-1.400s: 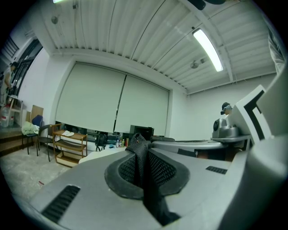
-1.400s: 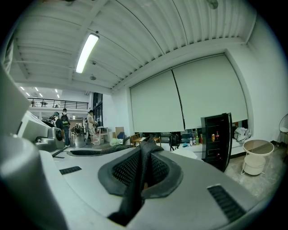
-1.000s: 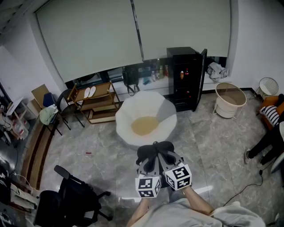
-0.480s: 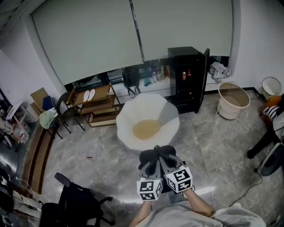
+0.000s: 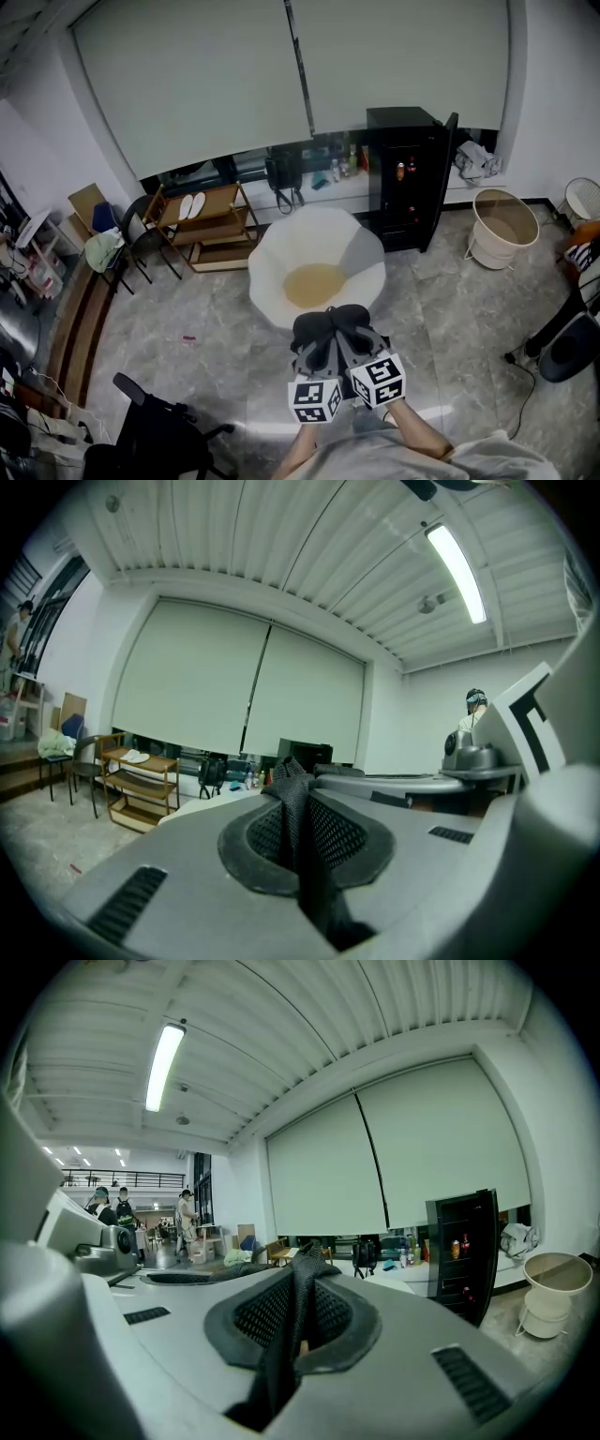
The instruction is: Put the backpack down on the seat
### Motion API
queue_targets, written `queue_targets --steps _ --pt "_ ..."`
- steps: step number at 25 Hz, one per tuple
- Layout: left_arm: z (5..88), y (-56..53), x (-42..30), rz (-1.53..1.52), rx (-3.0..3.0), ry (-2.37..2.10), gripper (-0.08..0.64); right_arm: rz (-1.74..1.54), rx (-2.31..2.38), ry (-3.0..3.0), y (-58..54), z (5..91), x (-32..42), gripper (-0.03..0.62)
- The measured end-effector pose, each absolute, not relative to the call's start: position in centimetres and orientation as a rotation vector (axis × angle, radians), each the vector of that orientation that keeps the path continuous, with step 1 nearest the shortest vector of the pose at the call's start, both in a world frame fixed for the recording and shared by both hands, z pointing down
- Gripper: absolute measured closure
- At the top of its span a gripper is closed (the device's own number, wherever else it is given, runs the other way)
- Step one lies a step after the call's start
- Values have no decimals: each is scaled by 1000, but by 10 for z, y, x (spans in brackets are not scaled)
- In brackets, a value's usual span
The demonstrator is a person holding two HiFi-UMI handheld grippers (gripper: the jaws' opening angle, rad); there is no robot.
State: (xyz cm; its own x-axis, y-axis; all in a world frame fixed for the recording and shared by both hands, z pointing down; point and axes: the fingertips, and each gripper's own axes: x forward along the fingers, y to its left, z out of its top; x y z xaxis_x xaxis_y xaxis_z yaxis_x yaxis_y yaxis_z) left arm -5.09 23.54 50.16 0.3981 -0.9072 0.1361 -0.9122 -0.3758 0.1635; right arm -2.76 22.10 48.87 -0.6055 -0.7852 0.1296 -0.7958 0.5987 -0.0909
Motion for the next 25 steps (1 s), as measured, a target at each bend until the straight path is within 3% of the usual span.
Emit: queue_targets --steps 25 --pt "528 101 8 75 2347 -1588 517 295 1286 -2725 86 515 31 557"
